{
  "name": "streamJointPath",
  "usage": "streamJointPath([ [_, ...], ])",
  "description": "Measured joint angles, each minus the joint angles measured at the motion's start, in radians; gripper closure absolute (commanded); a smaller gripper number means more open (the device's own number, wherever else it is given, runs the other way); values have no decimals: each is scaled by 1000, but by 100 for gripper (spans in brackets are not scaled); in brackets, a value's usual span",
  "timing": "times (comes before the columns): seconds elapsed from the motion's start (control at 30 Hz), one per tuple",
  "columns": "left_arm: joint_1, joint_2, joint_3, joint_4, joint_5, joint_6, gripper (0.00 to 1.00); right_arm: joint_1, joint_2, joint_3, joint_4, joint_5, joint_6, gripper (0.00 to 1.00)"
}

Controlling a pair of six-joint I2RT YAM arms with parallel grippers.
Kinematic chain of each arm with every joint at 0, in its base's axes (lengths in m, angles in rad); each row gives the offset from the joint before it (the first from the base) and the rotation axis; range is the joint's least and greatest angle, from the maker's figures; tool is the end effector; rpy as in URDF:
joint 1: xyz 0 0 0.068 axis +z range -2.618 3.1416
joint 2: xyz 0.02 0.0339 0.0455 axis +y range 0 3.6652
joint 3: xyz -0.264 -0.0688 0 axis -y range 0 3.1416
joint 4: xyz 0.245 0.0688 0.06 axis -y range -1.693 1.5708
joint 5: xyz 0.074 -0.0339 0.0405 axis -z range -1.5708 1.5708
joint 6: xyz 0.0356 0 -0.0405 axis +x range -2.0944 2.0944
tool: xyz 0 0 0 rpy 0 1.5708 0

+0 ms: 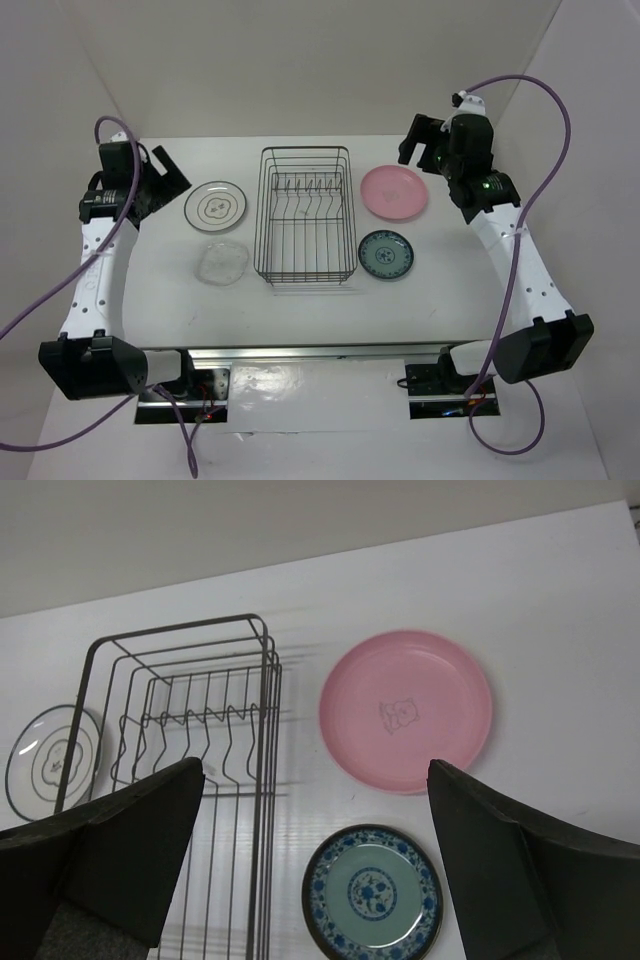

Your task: Load the plates into the dish rack

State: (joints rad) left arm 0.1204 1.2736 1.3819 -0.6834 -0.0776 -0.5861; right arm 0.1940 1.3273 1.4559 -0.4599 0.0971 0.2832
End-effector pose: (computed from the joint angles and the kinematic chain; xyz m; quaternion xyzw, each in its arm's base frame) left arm 0.2694 0.0354 0.3925 -0.3211 0.8173 -0.0769 0.4722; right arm 0.2902 0.0535 0.4250 0.0644 0.8110 0.0987 0.5730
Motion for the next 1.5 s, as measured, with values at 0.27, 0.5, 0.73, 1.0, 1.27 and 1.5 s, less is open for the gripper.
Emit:
streamJointPath([
  [0.27,66,-43,-345,-43,122,-143,2,0,-19,-61,50,-66,14,0],
  [0.5,69,-106,-457,-55,117,-242,6,1,-36,-106,72,-117,20,0],
  [0.73,69,-57,-570,-8,82,-319,22,18,-35,-108,93,-138,18,0],
  [1.0,69,49,-607,89,60,-363,26,18,-33,-114,113,-143,14,0],
  [1.27,69,158,-612,150,46,-391,38,18,-21,-127,116,-147,11,0],
  [1.5,69,202,-603,145,13,-417,39,18,-21,-129,117,-147,11,0],
])
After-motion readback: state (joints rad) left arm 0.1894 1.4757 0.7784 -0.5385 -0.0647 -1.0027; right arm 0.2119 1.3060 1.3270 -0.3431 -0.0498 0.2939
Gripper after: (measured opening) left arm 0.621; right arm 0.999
